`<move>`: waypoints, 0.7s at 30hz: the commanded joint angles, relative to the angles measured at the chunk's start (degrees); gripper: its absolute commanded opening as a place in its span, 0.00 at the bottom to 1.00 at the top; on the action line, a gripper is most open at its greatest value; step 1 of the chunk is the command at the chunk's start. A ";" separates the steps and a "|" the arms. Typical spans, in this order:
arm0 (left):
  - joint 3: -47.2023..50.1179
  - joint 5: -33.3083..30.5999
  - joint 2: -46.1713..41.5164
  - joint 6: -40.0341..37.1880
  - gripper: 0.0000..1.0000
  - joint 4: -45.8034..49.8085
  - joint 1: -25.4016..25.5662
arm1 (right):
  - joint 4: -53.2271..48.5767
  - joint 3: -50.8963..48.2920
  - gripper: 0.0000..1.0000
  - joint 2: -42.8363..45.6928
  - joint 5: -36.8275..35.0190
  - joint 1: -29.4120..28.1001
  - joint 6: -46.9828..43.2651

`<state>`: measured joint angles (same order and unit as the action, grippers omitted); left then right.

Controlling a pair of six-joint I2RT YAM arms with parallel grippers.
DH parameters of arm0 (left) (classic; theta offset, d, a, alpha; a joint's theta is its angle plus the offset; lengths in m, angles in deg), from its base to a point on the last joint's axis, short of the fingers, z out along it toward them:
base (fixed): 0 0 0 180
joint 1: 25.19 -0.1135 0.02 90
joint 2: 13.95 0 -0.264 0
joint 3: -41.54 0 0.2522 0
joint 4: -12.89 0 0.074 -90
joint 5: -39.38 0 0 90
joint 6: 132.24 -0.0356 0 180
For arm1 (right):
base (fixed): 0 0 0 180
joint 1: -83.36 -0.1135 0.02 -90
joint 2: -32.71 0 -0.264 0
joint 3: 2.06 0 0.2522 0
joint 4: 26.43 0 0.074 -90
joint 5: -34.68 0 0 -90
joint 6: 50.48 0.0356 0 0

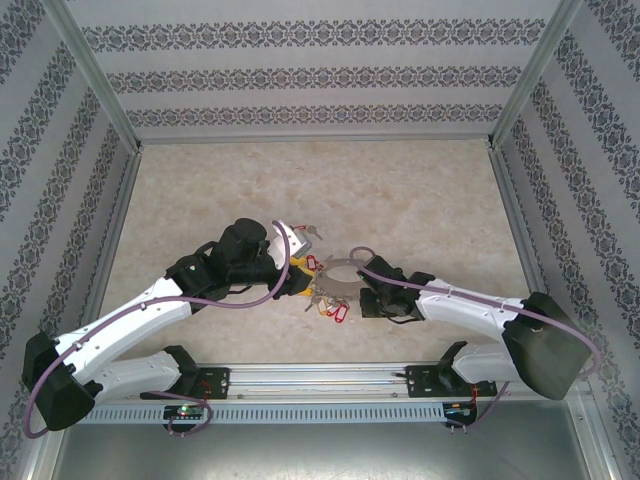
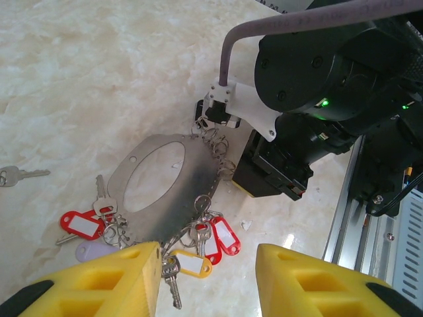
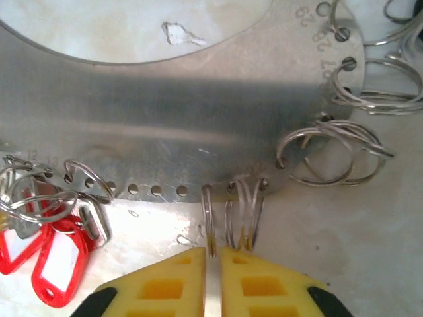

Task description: Put the keys on the keyring

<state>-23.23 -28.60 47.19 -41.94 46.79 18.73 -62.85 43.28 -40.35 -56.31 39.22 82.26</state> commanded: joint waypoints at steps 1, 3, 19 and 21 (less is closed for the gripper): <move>-0.66 0.36 0.09 -0.21 0.42 0.25 0.81 | -3.72 1.60 0.23 1.78 -1.80 -0.74 -1.35; -0.76 0.34 0.11 -0.21 0.42 0.27 0.83 | -4.83 2.16 0.26 2.77 -2.80 -0.76 -1.50; -0.64 0.16 -0.10 -0.27 0.42 0.34 1.10 | -4.87 4.68 0.28 2.78 -3.17 -1.08 -1.86; -0.66 0.13 -0.09 -0.26 0.43 0.25 1.14 | -5.00 5.28 0.28 1.76 -3.43 -0.93 -2.74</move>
<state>-23.25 -28.60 47.19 -41.92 46.79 19.10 -67.22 47.01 -37.38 -58.34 38.85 81.03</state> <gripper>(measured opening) 0.426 0.280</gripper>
